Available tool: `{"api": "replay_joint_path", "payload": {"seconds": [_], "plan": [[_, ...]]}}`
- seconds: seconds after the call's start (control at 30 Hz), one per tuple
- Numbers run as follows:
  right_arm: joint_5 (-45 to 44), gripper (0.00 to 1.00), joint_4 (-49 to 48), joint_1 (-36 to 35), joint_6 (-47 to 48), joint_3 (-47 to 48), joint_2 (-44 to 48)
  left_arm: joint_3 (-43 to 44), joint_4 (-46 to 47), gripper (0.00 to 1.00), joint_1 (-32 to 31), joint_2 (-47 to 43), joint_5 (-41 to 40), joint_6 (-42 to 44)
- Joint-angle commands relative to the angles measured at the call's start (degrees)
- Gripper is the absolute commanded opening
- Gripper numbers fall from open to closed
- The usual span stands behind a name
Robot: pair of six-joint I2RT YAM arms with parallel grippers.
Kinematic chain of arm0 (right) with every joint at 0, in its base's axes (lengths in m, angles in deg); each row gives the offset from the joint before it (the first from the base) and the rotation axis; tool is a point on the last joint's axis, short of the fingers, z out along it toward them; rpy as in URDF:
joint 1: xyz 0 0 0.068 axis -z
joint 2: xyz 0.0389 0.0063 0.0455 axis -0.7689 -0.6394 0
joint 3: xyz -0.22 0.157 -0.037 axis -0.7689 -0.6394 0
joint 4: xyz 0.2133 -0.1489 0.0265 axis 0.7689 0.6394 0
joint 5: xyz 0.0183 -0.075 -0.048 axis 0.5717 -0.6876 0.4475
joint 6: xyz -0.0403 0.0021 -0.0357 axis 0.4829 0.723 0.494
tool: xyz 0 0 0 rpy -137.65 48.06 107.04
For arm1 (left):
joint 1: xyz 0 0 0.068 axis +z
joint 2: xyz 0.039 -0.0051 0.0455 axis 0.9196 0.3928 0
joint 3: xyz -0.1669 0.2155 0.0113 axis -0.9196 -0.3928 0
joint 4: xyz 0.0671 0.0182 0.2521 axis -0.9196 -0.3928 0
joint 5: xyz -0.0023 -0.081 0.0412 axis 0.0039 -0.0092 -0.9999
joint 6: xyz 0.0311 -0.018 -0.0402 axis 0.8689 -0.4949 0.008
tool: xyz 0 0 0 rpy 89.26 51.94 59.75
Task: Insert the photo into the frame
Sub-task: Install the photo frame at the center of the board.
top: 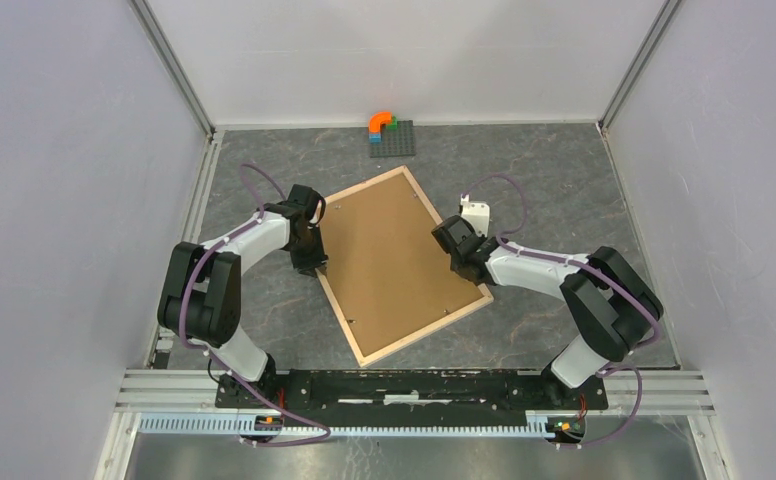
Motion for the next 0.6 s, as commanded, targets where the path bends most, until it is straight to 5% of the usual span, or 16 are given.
{"api": "replay_joint_path", "payload": {"seconds": [0.0, 0.3, 0.57], "plan": [[2.3, 0.22, 6.4, -1.0, -5.0, -1.5, -1.4, 0.6, 0.5, 0.02, -0.2, -1.2, 2.8, 3.1], [2.0, 0.41, 4.7, -1.0, -0.6, -1.7, -0.4, 0.6, 0.9, 0.02, -0.2, -1.3, 3.7, 3.1], [2.5, 0.44, 4.0, -1.0, -0.3, -3.7, 0.3, 0.6, 0.9, 0.02, -0.1, -1.3, 3.8, 3.1]]}}
